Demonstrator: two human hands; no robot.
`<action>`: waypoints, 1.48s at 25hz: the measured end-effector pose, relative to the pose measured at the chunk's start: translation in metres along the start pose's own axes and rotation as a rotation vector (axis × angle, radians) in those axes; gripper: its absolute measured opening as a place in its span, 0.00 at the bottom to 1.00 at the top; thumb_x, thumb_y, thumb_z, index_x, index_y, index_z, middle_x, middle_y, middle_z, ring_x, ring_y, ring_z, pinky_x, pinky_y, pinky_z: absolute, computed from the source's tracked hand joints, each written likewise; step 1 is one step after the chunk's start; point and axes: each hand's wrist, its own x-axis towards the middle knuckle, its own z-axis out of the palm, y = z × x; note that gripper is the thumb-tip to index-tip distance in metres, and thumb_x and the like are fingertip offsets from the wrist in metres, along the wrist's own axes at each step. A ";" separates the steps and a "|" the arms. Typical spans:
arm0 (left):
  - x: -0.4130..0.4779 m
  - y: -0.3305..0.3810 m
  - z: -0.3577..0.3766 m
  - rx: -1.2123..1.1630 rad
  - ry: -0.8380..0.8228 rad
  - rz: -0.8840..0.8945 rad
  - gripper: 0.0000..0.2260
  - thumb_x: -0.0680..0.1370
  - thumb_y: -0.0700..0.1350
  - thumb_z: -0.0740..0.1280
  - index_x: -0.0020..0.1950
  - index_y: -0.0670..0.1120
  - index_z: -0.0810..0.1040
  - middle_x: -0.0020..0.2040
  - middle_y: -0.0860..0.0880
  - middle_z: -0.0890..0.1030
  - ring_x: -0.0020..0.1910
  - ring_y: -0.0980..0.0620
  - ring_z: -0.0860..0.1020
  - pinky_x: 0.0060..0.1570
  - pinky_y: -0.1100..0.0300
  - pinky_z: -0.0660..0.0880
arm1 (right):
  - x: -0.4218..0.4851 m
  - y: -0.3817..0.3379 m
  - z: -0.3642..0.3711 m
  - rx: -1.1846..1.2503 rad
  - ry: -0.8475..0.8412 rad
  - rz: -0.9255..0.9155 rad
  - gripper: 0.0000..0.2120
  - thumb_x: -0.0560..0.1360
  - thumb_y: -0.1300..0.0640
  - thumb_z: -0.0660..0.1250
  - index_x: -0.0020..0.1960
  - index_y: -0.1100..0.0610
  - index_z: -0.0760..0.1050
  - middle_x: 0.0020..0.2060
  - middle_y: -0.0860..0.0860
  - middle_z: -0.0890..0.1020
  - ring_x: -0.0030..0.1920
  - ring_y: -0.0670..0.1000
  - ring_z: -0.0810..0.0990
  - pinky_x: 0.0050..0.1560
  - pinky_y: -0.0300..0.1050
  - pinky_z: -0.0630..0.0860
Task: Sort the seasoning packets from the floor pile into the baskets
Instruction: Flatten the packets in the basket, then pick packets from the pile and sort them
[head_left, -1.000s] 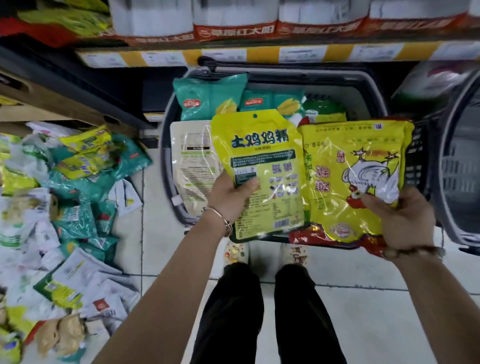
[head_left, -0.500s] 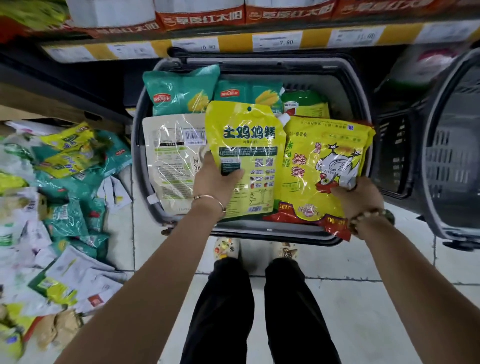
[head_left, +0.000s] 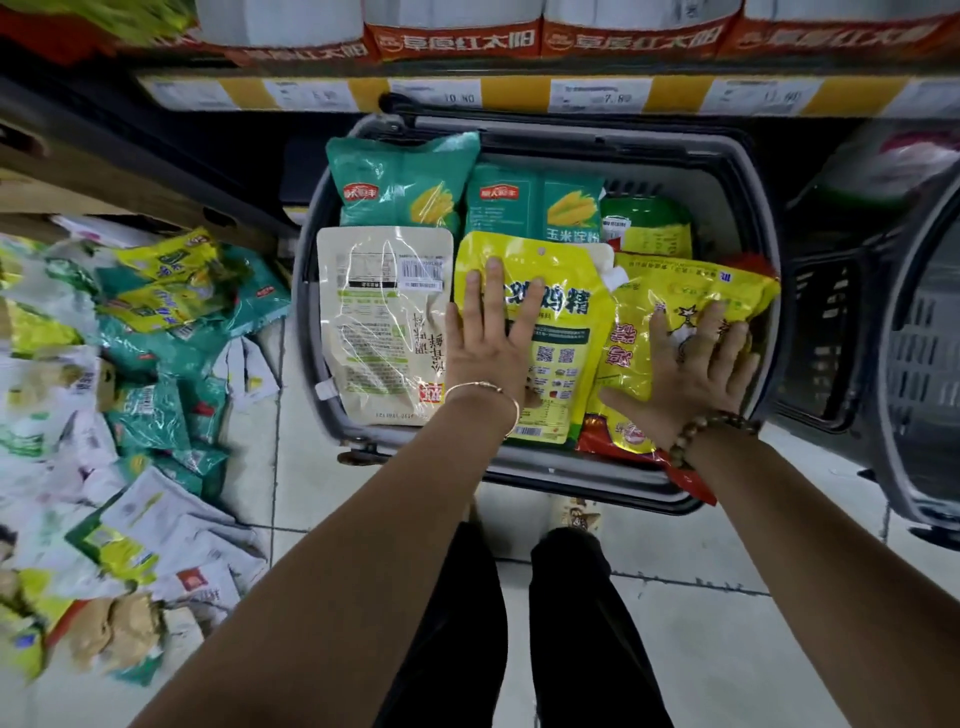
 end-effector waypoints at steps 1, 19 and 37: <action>0.000 -0.001 0.000 0.010 -0.017 0.001 0.59 0.69 0.60 0.71 0.63 0.51 0.16 0.69 0.39 0.23 0.71 0.37 0.30 0.66 0.43 0.32 | 0.001 -0.002 0.000 -0.016 -0.007 0.005 0.50 0.65 0.23 0.52 0.71 0.42 0.25 0.70 0.55 0.24 0.71 0.62 0.29 0.69 0.61 0.32; -0.157 -0.245 -0.015 -1.278 0.375 -0.591 0.21 0.75 0.43 0.68 0.68 0.51 0.70 0.65 0.51 0.73 0.59 0.52 0.75 0.58 0.58 0.72 | -0.107 -0.280 -0.034 0.276 0.108 -0.381 0.27 0.77 0.58 0.62 0.74 0.53 0.60 0.70 0.57 0.66 0.66 0.60 0.68 0.64 0.53 0.66; -0.288 -0.447 0.130 -1.461 0.443 -1.202 0.22 0.74 0.43 0.69 0.66 0.52 0.70 0.63 0.51 0.74 0.60 0.51 0.75 0.59 0.55 0.72 | -0.176 -0.554 0.089 -0.046 -0.156 -0.794 0.23 0.77 0.58 0.61 0.71 0.53 0.64 0.69 0.51 0.68 0.64 0.54 0.70 0.60 0.44 0.68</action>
